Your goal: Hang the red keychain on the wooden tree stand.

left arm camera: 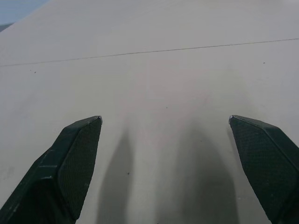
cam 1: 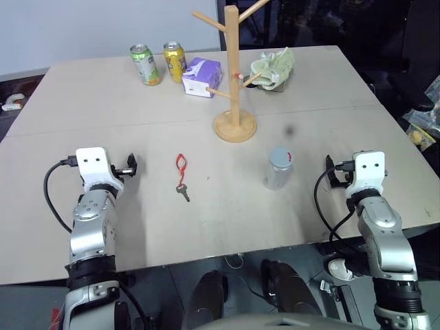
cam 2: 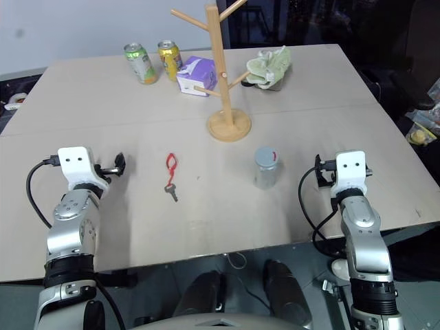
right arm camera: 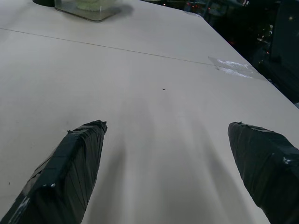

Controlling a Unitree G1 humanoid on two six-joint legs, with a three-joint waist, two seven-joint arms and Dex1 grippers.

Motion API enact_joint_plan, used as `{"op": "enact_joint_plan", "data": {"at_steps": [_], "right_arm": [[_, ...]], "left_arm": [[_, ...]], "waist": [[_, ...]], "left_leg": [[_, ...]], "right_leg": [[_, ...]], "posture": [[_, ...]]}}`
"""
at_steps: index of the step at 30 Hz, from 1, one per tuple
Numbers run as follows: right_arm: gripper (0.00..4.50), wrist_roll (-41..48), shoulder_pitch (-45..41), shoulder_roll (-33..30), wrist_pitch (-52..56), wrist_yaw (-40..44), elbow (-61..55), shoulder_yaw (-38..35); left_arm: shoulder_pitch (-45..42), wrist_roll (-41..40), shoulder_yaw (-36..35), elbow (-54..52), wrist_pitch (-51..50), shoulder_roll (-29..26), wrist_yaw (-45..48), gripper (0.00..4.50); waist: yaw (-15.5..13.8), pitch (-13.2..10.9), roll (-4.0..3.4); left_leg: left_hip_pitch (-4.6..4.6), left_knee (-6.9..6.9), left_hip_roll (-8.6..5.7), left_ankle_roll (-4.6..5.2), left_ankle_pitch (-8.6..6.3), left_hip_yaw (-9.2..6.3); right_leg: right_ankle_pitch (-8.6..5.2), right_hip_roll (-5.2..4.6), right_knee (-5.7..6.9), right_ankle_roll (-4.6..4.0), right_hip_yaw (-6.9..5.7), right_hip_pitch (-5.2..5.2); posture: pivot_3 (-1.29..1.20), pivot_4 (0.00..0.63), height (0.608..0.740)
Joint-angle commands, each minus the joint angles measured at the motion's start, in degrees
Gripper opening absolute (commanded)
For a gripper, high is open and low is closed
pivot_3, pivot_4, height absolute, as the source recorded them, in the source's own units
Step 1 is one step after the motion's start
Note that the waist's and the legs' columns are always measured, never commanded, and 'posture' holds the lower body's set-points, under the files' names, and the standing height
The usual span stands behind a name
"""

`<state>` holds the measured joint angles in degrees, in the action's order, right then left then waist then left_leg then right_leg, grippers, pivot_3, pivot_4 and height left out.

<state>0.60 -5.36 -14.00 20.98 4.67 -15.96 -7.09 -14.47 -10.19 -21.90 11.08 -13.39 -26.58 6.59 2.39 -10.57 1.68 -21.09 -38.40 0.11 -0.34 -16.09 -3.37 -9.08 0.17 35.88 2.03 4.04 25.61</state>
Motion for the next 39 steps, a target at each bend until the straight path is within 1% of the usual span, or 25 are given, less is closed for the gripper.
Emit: {"op": "enact_joint_plan", "data": {"at_steps": [1, 5, 8, 10, 11, 13, 14, 18, 21, 25, 31, 33, 35, 37, 39], "right_arm": [[4.47, 0.1, -0.6, -0.2, -0.4, 0.1, -2.1, -0.7], [4.47, 1.6, -3.4, -2.6, -0.9, 3.3, -0.6, -1.2], [4.47, 6.4, -6.0, -5.4, -1.1, 10.1, 0.8, -2.0], [4.47, 12.2, -8.8, -8.6, 0.6, 17.8, 0.2, -2.5], [4.47, 14.6, -9.8, -10.0, 1.4, 20.7, -0.1, -2.6], [4.47, 20.1, -12.7, -14.8, 4.2, 29.1, -0.7, -2.7], [4.47, 22.3, -14.4, -17.1, 5.5, 32.4, -0.7, -2.7], [4.47, 31.4, -21.5, -23.3, 13.2, 41.0, -1.4, -2.4], [4.47, 38.8, -26.5, -26.5, 20.5, 44.8, -3.4, -2.1], [4.47, 42.8, -30.0, -28.2, 25.0, 45.4, -4.7, -1.6], [4.47, 43.8, -29.0, -27.8, 26.5, 42.1, -6.5, -2.5], [4.47, 43.9, -27.6, -28.1, 26.7, 41.4, -7.4, -2.8], [4.47, 44.3, -25.4, -29.1, 27.2, 41.3, -8.5, -3.4], [4.47, 44.6, -22.2, -30.6, 27.6, 42.1, -9.9, -3.9], [4.47, 44.9, -18.4, -32.2, 27.8, 43.2, -11.8, -4.1]], "left_arm": [[0.2, -1.0, -0.4, -4.3, -1.6, -1.1, 1.3, 4.5], [4.2, -6.0, -1.4, -18.0, -12.8, -1.5, 3.1, 4.5], [8.8, -11.5, -1.7, -30.9, -21.6, 0.0, 3.2, 4.5], [12.4, -13.8, -1.5, -39.1, -26.6, 1.3, 1.8, 4.5], [13.5, -14.7, -1.8, -41.8, -28.5, 1.9, 1.0, 4.5], [15.4, -16.0, -0.7, -46.0, -31.3, 3.7, -0.1, 4.5], [16.0, -16.0, 0.4, -46.9, -32.0, 4.9, -0.7, 4.5], [17.0, -14.9, 4.3, -48.2, -33.0, 8.5, -2.9, 4.5], [17.3, -13.2, 6.8, -47.9, -32.4, 10.3, -4.1, 4.5], [17.4, -11.2, 9.3, -46.5, -31.2, 11.5, -4.8, 4.5], [16.5, -9.9, 8.6, -45.7, -29.6, 12.5, -4.7, 4.5], [16.2, -10.8, 7.9, -46.1, -28.5, 11.6, -2.6, 4.5], [16.2, -12.7, 6.8, -46.7, -28.1, 8.5, 2.0, 4.5], [15.6, -18.4, 4.7, -47.2, -28.5, 2.1, 12.1, 4.5], [9.4, -27.9, -0.2, -43.5, -32.2, -8.0, 24.5, 4.5]], "waist": [[0.0, 0.0, 0.0], [0.2, 0.0, 0.0], [0.2, 0.0, 0.0], [0.2, 0.0, -0.01], [0.2, 0.0, -0.01], [0.2, 0.0, -0.03], [0.2, 0.0, -0.03], [0.1, 0.0, -0.03], [0.1, 0.0, -0.02], [0.0, 0.0, 0.01], [0.0, 0.0, 0.02], [0.0, 0.0, 0.02], [0.0, 0.0, 0.02], [-0.1, 0.0, 0.02], [-0.2, 0.0, 0.05]], "left_leg": [[0.0, 0.0, 0.0, 0.0, 0.0, 0.0], [-0.02, 0.0, 0.01, 0.0, 0.0, 0.02], [0.0, 0.0, 0.01, 0.0, 0.0, 0.05], [0.01, 0.02, 0.01, 0.0, 0.0, 0.04], [0.04, 0.04, 0.0, 0.0, 0.0, 0.05], [0.03, 0.01, 0.02, 0.0, 0.0, 0.05], [0.04, 0.01, 0.02, 0.01, 0.0, 0.06], [0.21, 0.01, 0.03, 0.01, 0.0, 0.01], [0.2, 0.01, 0.04, 0.01, 0.0, 0.01], [0.19, 0.04, 0.06, 0.02, -0.01, -0.02], [0.16, 0.01, 0.03, 0.01, -0.01, 0.02], [0.15, 0.01, 0.04, 0.01, -0.01, 0.0], [0.15, 0.02, 0.04, 0.01, -0.01, 0.01], [0.13, 0.02, 0.04, 0.02, -0.01, 0.0], [0.08, 0.01, 0.05, 0.01, -0.01, -0.01]], "right_leg": [[0.0, 0.0, 0.0, 0.0, 0.0, 0.0], [0.0, -0.03, -0.01, 0.0, 0.01, 0.01], [0.0, -0.05, -0.01, 0.0, 0.04, 0.0], [-0.01, -0.02, -0.02, 0.0, 0.03, 0.0], [-0.01, -0.02, -0.01, 0.0, 0.05, -0.01], [-0.01, 0.02, -0.01, 0.0, 0.05, -0.02], [-0.02, 0.02, -0.02, -0.02, 0.05, -0.02], [-0.13, 0.11, -0.01, -0.2, 0.04, -0.18], [-0.15, 0.13, -0.01, -0.23, 0.05, -0.19], [-0.15, 0.16, -0.03, -0.24, 0.04, -0.19], [-0.15, 0.12, -0.05, -0.24, 0.06, -0.19], [-0.15, 0.13, -0.05, -0.24, 0.05, -0.19], [-0.15, 0.13, -0.05, -0.24, 0.05, -0.18], [-0.16, 0.13, -0.05, -0.24, 0.05, -0.17], [-0.16, 0.14, -0.05, -0.25, 0.02, -0.09]], "posture": [[0.0, 0.15, 0.74], [0.0, 0.15, 0.74], [0.0, 0.15, 0.74], [0.0, 0.15, 0.74], [0.0, 0.15, 0.74], [0.0, 0.15, 0.74], [0.0, 0.15, 0.74], [0.0, 0.15, 0.74], [0.0, 0.15, 0.74], [0.0, 0.15, 0.74], [0.0, 0.15, 0.74], [0.0, 0.15, 0.74], [0.0, 0.15, 0.74], [0.0, 0.15, 0.74], [0.0, 0.15, 0.74]]}}
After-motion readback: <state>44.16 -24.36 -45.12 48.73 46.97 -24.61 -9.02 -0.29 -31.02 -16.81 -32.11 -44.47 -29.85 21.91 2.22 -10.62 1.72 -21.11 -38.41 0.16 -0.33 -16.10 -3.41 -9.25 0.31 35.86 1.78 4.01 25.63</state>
